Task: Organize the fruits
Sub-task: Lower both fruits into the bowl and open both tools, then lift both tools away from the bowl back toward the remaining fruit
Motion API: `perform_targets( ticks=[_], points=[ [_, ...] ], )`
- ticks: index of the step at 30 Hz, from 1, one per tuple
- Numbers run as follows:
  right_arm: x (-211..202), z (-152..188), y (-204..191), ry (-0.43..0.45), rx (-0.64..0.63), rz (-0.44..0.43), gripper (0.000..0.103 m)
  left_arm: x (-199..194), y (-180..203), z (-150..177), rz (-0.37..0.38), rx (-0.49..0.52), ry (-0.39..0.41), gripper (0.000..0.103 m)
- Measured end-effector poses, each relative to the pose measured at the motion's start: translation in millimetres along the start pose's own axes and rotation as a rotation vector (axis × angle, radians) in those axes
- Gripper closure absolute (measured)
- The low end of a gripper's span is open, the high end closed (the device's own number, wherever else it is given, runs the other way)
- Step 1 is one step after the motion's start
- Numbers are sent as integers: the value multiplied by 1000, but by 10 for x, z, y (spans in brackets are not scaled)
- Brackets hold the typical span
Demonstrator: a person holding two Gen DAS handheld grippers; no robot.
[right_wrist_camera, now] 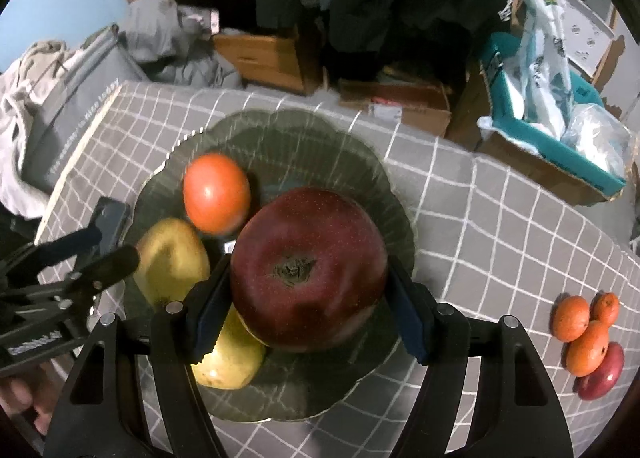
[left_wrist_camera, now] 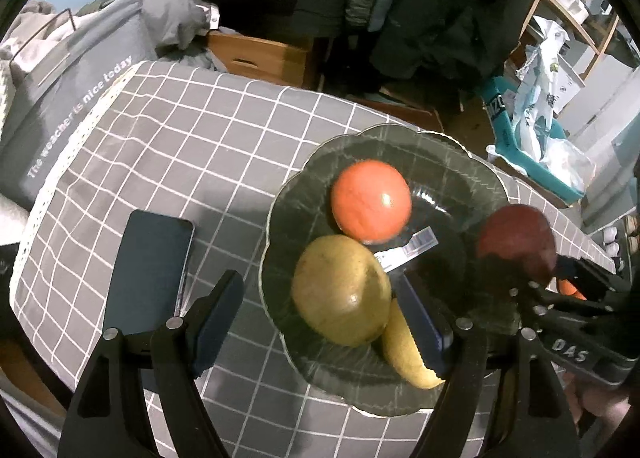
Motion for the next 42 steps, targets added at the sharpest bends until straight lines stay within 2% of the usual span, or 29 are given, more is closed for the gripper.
perform_targets(
  ticks=[17, 21, 23, 25, 36, 42],
  points=[
    [270, 128, -124, -99, -28, 31, 30, -22, -133, 65, -27, -15, -3, 23],
    [201, 109, -118, -62, -31, 38, 28, -52, -117, 57, -23, -11, 3, 23],
    [104, 60, -126, -22, -31, 30, 20, -70, -107, 55, -22, -8, 6, 23],
    [23, 19, -130, 1, -34, 26, 18, -87, -98, 49, -21, -8, 9, 23],
    [-475, -99, -35, 104, 7, 31, 18, -350, 57, 35, 7, 10, 53, 22],
    [-872, -97, 63, 183, 5, 66, 18, -530, 229, 33, 33, 34, 81, 22]
  ],
)
Point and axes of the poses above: each gripper's, at about its wrist camera, not at the fingertips, and x roughly the way its jaws point, y to its right, z to its underside, the point moved 3 cm from there along x, roughly the way its jaws point, and after that the axes turned 2 degrees about -z, right-handed, at the moved point
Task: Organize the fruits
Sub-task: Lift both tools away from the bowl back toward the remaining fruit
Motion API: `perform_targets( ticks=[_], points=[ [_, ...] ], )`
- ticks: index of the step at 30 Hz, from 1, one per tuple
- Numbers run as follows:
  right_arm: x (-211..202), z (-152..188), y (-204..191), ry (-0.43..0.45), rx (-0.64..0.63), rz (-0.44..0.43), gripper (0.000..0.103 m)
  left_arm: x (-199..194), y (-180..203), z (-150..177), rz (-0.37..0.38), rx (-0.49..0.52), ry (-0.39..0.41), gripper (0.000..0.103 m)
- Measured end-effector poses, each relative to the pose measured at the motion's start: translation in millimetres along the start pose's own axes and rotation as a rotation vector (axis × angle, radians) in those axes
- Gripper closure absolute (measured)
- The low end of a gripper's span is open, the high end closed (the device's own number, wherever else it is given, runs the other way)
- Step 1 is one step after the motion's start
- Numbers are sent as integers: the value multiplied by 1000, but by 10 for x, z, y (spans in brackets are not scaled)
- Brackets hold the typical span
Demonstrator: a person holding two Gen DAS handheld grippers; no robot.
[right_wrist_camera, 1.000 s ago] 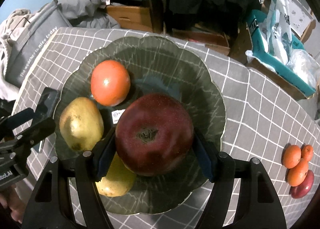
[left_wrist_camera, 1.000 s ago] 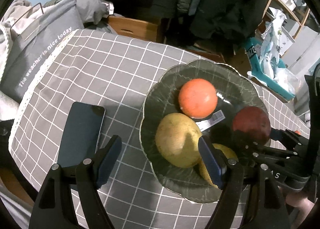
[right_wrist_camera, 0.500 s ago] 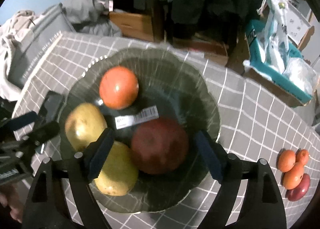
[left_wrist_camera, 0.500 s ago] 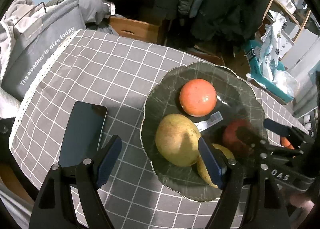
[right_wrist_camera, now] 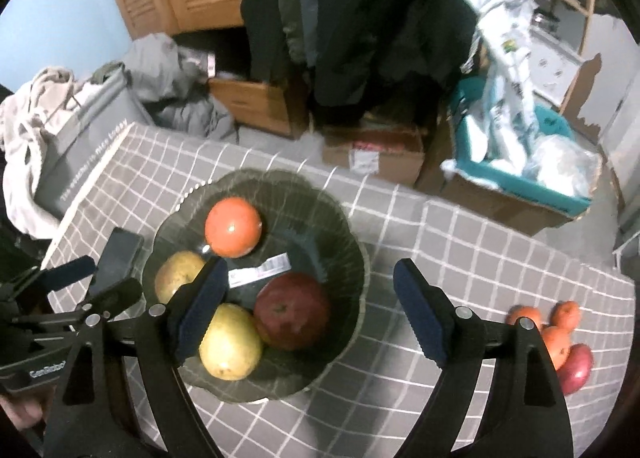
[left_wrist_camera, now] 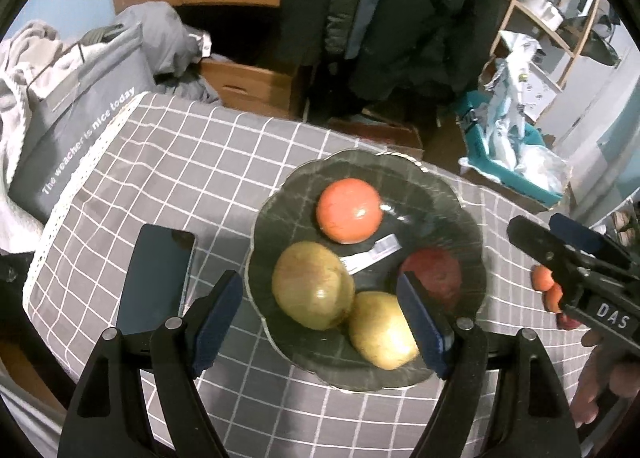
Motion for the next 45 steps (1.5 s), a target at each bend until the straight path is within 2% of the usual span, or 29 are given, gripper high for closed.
perform_targets(
  ticks=[4, 15, 28, 45],
  points=[
    [-268, -6, 102, 53, -10, 37, 18, -151, 146, -26, 11, 26, 35, 16],
    [-885, 64, 405, 155, -1, 113, 18, -546, 503, -36, 29, 104, 113, 15],
    [-1507, 234, 703, 243, 18, 160, 18, -893, 916, -13, 68, 170, 180, 15],
    [-2139, 591, 1228, 343, 73, 235, 18, -1213, 1530, 23, 87, 265, 266, 2]
  ],
)
Point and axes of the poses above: each gripper's, at about its wrist camera, not at the fingertips, and x roughly the way its jaws point, y to its right, z to its underside, the point moved 3 cm from there along x, roughly the way its jaws point, and after that the axes turned 2 degrees about -z, right-handed, at the moved point
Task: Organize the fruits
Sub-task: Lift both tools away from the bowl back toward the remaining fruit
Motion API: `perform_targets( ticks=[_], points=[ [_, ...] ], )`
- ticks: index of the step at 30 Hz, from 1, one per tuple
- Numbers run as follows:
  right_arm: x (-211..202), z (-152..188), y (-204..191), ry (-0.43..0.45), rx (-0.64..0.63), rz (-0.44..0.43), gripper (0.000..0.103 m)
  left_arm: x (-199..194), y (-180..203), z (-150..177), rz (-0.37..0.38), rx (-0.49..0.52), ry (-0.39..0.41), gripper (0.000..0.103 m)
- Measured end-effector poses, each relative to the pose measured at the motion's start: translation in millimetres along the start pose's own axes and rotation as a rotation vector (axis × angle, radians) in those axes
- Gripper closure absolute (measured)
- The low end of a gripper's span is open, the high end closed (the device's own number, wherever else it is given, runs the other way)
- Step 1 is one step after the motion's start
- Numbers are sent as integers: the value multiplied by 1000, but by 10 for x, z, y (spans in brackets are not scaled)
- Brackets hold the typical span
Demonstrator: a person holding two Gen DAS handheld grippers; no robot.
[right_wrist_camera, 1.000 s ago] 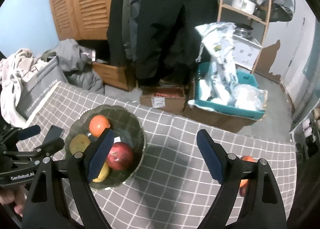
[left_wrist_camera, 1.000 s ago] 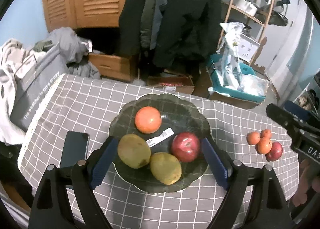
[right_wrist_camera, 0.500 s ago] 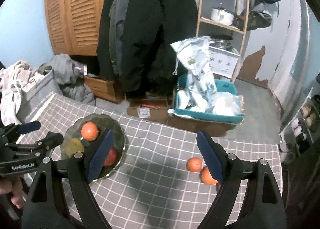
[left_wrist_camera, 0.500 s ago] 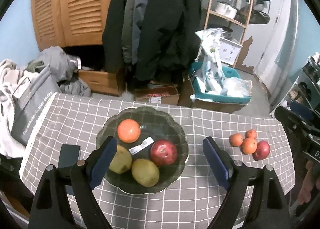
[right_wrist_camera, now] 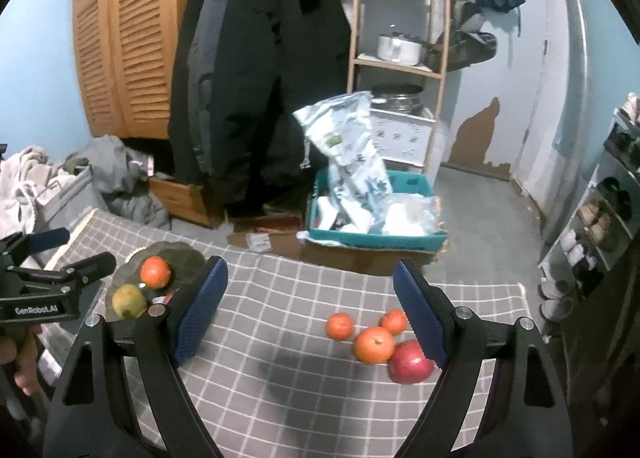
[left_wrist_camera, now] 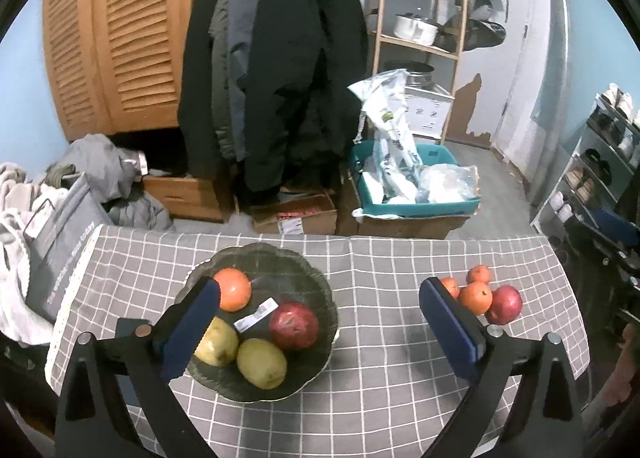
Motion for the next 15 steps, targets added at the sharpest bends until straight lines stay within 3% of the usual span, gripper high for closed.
perform_targets(
  ticks=[15],
  points=[
    [-162, 165, 664, 4, 86, 96, 18, 78, 545, -45, 47, 83, -14, 2]
  ],
)
Point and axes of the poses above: each gripper's, at about its wrist camera, not at the fingertips, and x roughly the way its jaws point, y to its right, z to its underside, the point moved 3 cm from there along x, roughly the way its jaws point, and after that the axes turned 2 degrees about -z, right-handed, at the moved point
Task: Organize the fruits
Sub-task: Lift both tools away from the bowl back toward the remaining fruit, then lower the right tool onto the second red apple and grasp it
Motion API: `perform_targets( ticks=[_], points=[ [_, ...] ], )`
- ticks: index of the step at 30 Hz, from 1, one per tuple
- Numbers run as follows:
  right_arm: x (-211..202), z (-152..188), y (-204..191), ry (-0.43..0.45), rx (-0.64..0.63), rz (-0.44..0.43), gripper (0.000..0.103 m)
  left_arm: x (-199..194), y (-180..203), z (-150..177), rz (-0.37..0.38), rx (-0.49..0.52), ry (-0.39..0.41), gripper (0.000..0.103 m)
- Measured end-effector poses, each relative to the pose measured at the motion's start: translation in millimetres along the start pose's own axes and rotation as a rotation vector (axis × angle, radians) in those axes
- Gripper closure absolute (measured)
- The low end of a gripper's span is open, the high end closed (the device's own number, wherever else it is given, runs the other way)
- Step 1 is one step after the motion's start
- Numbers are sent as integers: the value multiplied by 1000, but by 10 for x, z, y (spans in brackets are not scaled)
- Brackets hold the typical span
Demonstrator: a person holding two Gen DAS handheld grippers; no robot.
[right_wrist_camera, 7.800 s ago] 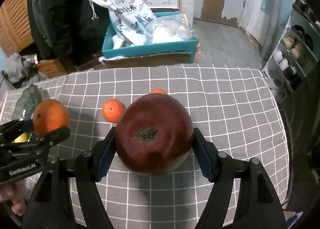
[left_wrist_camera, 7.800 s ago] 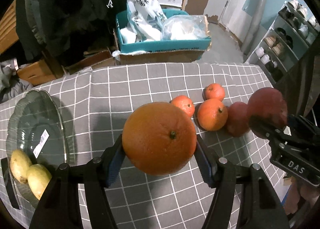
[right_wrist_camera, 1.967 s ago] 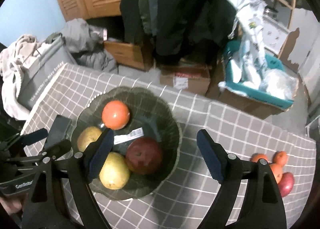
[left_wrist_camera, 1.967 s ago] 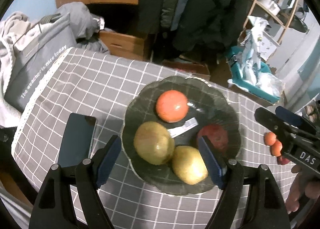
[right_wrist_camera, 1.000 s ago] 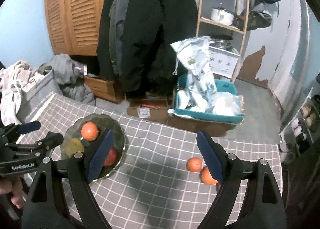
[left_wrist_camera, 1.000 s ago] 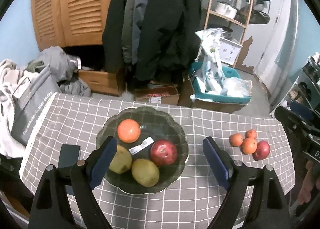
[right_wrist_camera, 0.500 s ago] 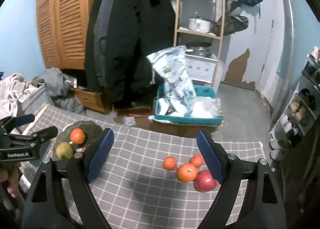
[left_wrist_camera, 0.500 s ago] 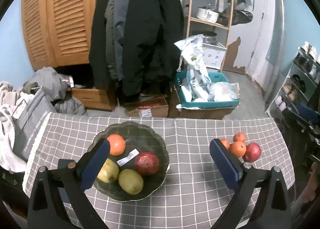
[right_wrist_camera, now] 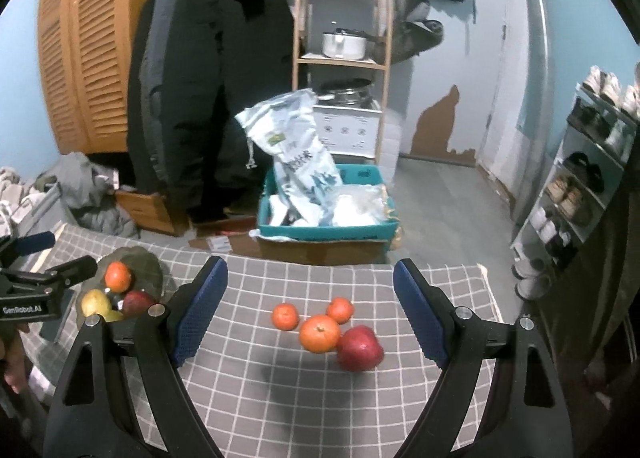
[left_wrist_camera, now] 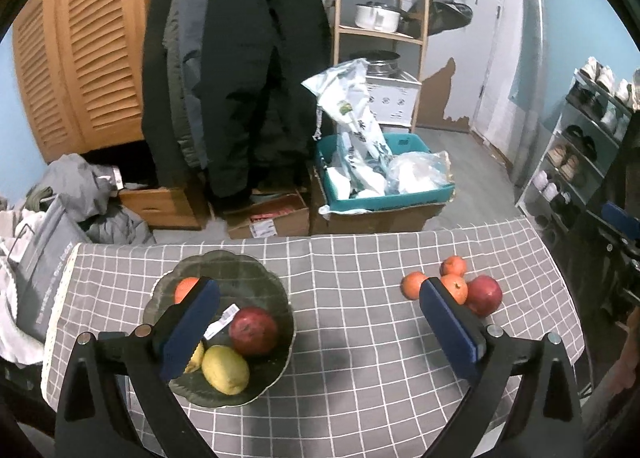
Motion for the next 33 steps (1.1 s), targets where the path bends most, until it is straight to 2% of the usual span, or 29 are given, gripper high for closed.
perform_targets(
  ticks=[12, 24, 33],
  points=[
    [75, 110, 314, -28, 43, 34, 18, 224, 307, -31, 35, 32, -37, 2],
    [503, 347, 511, -141, 62, 32, 18, 627, 543, 26, 46, 42, -112, 2],
    [911, 565, 681, -245, 131, 8, 18, 1038, 678, 111, 49, 52, -189, 2]
  ],
)
Point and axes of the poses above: each gripper's, at about its wrist camera, not at the fingertips, and x roughly the way its jaws point, y to its right, z to its underside, the point moved 3 cm from there along x, roughly the way its jaws point, and after that the axes turned 2 degrees about -z, right-handed, at the moved point
